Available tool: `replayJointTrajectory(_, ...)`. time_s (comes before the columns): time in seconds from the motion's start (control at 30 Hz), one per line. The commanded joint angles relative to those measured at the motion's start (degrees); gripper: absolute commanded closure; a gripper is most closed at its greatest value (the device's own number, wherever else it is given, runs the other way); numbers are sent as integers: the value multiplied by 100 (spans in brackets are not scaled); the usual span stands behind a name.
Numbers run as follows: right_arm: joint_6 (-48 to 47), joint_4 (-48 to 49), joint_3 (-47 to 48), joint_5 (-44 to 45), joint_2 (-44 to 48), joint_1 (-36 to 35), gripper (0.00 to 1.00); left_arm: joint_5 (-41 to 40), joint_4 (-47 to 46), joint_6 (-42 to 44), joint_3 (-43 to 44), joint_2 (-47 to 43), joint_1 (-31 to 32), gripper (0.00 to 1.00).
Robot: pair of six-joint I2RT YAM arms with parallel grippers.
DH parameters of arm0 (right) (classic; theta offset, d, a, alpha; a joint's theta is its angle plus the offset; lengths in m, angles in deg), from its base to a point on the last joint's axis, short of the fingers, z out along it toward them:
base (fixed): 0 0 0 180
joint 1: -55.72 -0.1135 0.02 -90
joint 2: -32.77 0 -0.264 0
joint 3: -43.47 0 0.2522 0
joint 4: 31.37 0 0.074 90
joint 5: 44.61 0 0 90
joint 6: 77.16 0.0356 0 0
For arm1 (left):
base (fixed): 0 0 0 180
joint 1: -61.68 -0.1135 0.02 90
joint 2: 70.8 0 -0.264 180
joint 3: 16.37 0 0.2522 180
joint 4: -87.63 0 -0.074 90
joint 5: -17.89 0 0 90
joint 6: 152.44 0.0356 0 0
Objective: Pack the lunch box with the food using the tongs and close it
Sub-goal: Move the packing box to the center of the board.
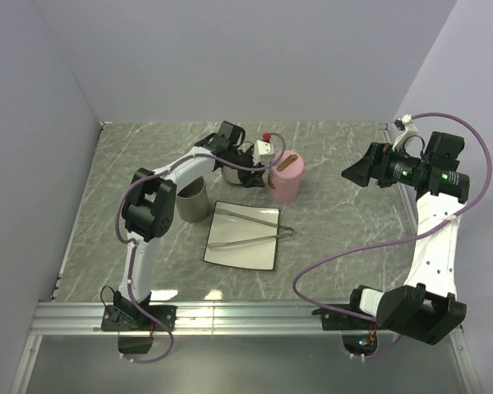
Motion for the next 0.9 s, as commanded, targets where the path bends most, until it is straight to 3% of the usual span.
replayJointTrajectory(0.0, -94, 31, 75, 34, 81, 43, 0, 546, -517, 271, 307, 55, 96, 36)
replayJointTrajectory(0.33, -225, -215, 224, 157, 152, 43, 0, 617, -1124, 254, 386, 407, 684, 37)
replayJointTrajectory(0.57, -252, -347, 251, 183, 240, 43, 0, 722, -2213, -756, 482, 565, 1176, 39)
replayJointTrajectory(0.87, -314, -505, 409, 420, 319, 60, 0, 643, -2346, -1389, 843, 926, 1950, 40)
